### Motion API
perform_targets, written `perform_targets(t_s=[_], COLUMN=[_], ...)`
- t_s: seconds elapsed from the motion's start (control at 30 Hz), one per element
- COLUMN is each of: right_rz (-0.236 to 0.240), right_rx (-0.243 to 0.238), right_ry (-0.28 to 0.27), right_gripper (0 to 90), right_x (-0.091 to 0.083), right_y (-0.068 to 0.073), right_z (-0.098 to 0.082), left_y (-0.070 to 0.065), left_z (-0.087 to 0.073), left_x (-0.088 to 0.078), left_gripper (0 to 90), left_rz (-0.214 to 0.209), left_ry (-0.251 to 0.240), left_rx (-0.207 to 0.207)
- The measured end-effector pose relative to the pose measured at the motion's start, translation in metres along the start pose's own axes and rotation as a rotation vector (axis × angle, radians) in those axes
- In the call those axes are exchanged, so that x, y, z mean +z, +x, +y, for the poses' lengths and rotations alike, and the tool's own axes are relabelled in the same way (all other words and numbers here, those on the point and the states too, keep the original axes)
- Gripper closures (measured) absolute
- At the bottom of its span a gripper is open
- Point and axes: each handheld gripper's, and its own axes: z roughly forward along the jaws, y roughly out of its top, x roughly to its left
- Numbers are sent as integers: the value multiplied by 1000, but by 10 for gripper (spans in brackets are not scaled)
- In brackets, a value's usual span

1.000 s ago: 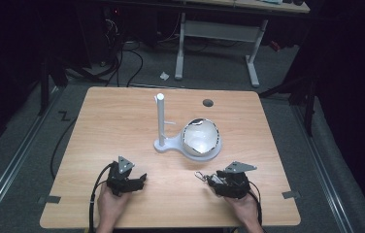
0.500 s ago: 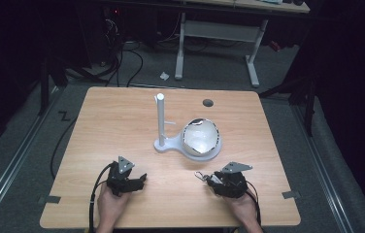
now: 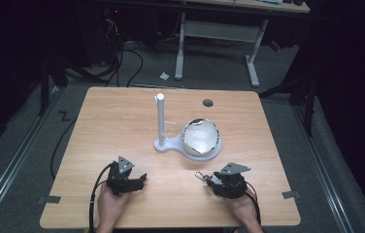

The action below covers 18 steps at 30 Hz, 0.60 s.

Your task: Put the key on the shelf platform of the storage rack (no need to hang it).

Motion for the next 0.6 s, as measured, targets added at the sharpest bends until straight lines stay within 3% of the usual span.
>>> perform_targets(t_s=[0.07,0.1,0.13,0.2,0.3,0.6], right_rz=[0,2,28,38,23,24], right_rx=[1,3,17,36,16,6], right_ry=[0,-9,-66,-94,-70,-70], right_gripper=[549,636,723,750,753,769], right_x=[0,-1,-6,-14,-14,-16], right_y=[0,0,-2,-5,-6,-4], right_z=[0,0,-1,4,5,5], left_y=[0,0,0,0,0,0], left_z=[0,0,0,0,0,0], left_x=[0,0,0,0,0,0], left_gripper=[213,214,213,214,214,213], left_rz=[-1,-1,-1,-1,0,0], left_ry=[-1,-2,-1,-2,-1,0], left_rx=[-1,-3,-3,-3,-2,0])
